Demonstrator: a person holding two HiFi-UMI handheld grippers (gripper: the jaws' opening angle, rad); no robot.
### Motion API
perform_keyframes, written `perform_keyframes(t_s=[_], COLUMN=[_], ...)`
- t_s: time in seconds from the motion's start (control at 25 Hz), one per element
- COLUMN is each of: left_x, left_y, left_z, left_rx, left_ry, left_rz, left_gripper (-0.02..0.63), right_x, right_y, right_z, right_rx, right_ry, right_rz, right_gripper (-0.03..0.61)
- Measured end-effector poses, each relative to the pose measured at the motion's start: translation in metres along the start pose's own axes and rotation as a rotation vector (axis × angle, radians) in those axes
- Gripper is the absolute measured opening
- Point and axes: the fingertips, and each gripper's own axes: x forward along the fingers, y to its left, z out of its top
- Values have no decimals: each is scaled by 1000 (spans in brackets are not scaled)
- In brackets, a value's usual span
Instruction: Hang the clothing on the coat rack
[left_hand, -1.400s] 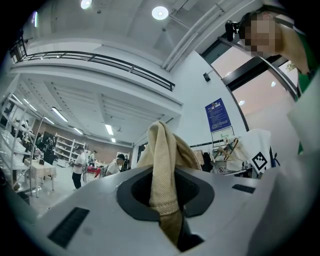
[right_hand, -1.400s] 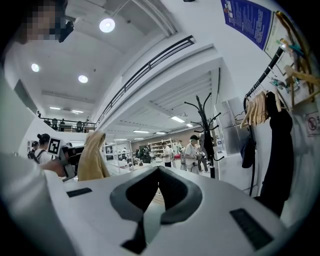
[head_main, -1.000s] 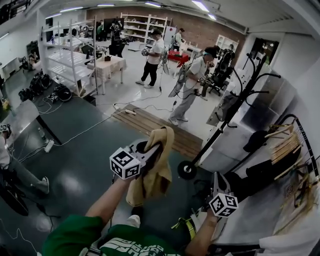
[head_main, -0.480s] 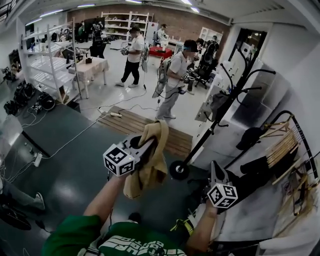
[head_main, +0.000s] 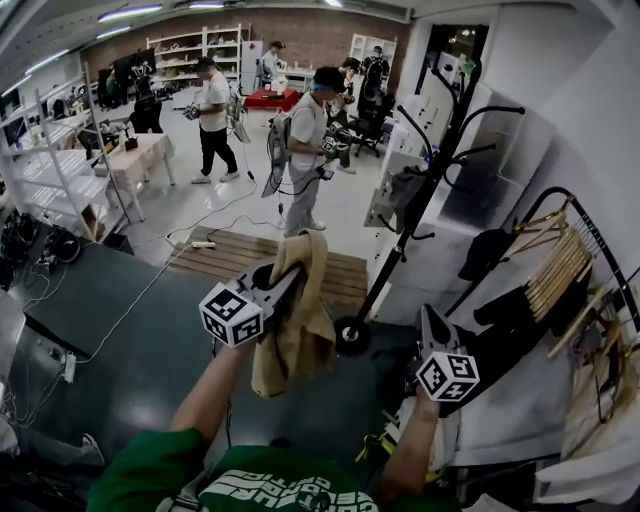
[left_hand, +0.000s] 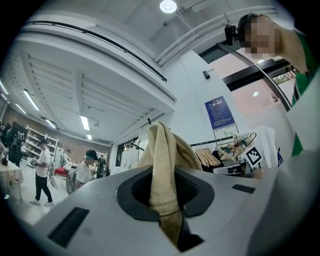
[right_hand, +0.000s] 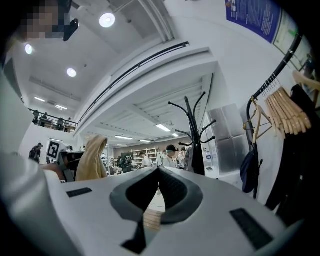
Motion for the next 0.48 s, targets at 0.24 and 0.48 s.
perform_keyframes(t_s=[0.24,0.48], left_x=[56,117], left_y=[13,21], left_z=[-11,-23], left_rx=[-15,-16], left_ry=[0,3], left_rz=[-41,-46], left_gripper=[41,41], right_x=[23,53], right_y=[-35,-80], right_z=[5,11], right_rx=[-16,-30], right_ry=[1,12], right_rz=[-16,14], right_gripper=[8,8])
